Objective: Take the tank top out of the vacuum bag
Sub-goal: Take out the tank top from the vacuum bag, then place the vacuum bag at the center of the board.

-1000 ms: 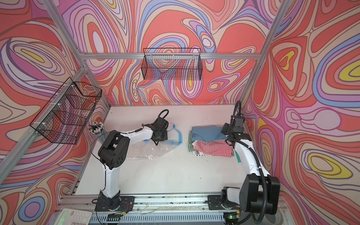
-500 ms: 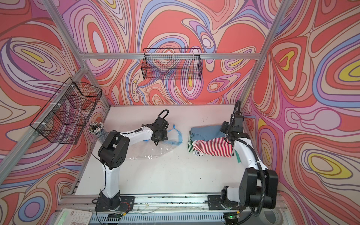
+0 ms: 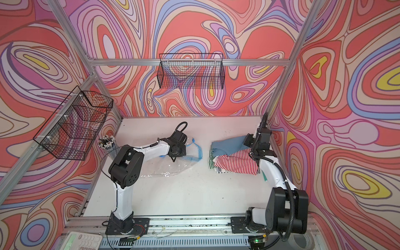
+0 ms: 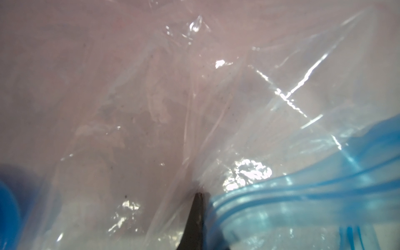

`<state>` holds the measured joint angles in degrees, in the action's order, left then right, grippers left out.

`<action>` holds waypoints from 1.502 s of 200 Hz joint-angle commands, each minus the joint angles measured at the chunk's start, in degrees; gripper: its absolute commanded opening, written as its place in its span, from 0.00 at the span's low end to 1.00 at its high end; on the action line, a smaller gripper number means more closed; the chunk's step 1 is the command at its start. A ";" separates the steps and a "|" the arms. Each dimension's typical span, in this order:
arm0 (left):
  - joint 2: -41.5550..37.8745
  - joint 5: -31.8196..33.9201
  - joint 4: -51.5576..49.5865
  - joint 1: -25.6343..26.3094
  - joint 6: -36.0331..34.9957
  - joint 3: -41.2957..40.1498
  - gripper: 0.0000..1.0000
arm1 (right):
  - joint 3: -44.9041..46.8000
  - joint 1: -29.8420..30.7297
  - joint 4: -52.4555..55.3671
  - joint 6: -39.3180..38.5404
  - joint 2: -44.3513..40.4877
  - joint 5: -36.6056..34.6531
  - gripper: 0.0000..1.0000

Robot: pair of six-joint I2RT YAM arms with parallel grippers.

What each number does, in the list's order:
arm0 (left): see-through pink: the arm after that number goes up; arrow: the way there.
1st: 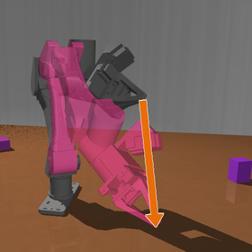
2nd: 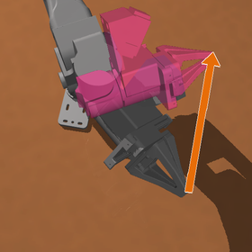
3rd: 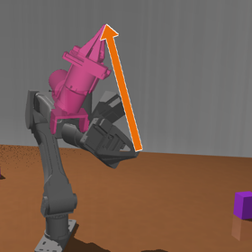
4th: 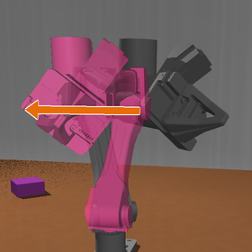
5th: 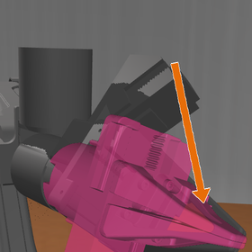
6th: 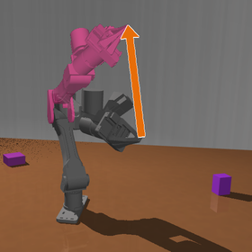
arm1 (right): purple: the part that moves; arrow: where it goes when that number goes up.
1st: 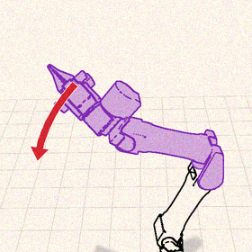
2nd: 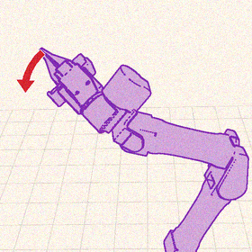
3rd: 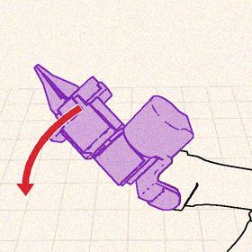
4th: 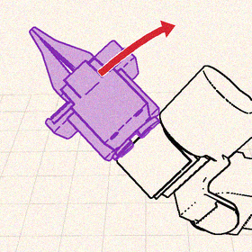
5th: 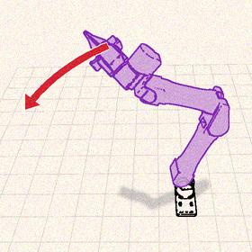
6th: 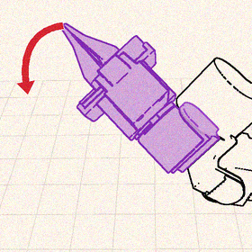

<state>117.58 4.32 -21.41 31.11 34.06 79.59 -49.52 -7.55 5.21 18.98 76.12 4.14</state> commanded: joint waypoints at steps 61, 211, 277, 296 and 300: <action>-0.92 -2.42 -5.85 -0.53 -2.82 -0.02 0.02 | 6.62 -0.37 9.81 2.46 -6.39 -6.05 0.00; -12.61 -2.41 -8.12 7.56 -7.62 3.29 0.92 | 12.97 -0.81 15.19 5.81 -8.85 -1.10 0.71; -5.14 -13.19 0.05 10.67 -5.68 7.35 0.79 | 20.51 -0.80 8.35 8.09 -11.08 3.05 0.57; -2.76 -15.36 1.26 11.04 -5.48 8.94 0.77 | 20.73 -0.80 7.15 8.19 -10.99 2.83 0.53; -2.35 -15.70 1.82 11.12 -5.42 9.06 0.77 | 20.77 -0.82 6.87 8.25 -10.99 2.95 0.52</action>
<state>112.42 -6.83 -22.33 42.00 27.73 86.63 -29.26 -8.14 16.01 26.65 65.14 6.09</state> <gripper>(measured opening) 0.779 0.547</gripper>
